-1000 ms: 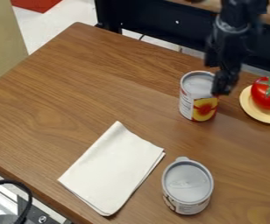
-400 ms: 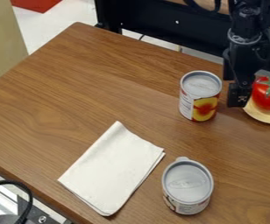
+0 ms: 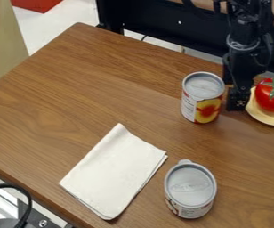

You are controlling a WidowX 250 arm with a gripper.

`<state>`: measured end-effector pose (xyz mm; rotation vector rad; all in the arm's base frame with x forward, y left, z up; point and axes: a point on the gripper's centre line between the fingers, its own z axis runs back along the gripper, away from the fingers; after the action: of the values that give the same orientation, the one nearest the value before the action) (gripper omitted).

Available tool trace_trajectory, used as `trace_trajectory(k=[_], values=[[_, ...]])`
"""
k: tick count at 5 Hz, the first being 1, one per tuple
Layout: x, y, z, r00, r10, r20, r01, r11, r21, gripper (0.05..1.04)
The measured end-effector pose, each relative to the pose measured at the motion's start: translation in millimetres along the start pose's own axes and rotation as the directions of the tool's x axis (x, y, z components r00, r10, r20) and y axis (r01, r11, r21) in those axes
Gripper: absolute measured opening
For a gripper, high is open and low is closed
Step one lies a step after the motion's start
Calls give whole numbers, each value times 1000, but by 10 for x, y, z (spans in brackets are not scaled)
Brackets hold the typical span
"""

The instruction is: Put the can to the left side of the white cloth

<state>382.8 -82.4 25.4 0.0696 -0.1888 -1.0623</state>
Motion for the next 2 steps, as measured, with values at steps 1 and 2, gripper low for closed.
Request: trace_trajectory(k=[1, 2], values=[[-138, 16, -1, 1000, -25, -7, 25, 998, -54, 996], [-295, 41, -55, 996, -70, -64, 66, 996, -66, 996]])
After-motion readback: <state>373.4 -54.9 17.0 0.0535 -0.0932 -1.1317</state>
